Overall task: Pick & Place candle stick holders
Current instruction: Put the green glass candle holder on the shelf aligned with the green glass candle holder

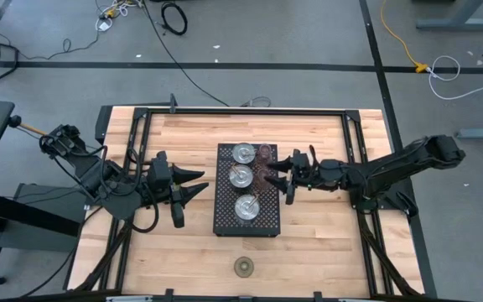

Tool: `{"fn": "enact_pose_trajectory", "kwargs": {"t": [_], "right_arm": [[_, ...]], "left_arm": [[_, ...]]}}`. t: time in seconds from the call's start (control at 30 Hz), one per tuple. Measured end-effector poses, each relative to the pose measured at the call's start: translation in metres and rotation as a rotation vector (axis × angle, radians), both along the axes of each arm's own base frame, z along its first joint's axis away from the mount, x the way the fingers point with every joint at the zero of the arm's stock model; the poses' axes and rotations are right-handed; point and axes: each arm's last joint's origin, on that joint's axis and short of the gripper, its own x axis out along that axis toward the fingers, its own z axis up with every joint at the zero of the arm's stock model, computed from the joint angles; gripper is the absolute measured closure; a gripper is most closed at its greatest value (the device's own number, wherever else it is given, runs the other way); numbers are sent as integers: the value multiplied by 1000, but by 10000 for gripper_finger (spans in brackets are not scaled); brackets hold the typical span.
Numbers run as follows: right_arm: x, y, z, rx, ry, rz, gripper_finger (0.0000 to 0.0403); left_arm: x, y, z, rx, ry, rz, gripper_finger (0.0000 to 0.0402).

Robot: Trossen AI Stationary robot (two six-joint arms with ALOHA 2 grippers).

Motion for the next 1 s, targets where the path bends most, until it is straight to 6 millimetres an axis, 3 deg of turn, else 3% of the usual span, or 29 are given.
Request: {"fn": "enact_pose_trajectory", "kwargs": {"t": [0.47, 0.67, 1.0], "right_arm": [[-25, 9, 32, 21, -139, 83, 169], [-40, 30, 44, 125, -198, 271, 188], [-52, 78, 37, 387, -132, 520, 218]], "left_arm": [[0, 0, -1, 5, 6, 0, 260], [0, 0, -1, 8, 7, 2, 260], [0, 0, -1, 19, 9, 8, 260]]}}
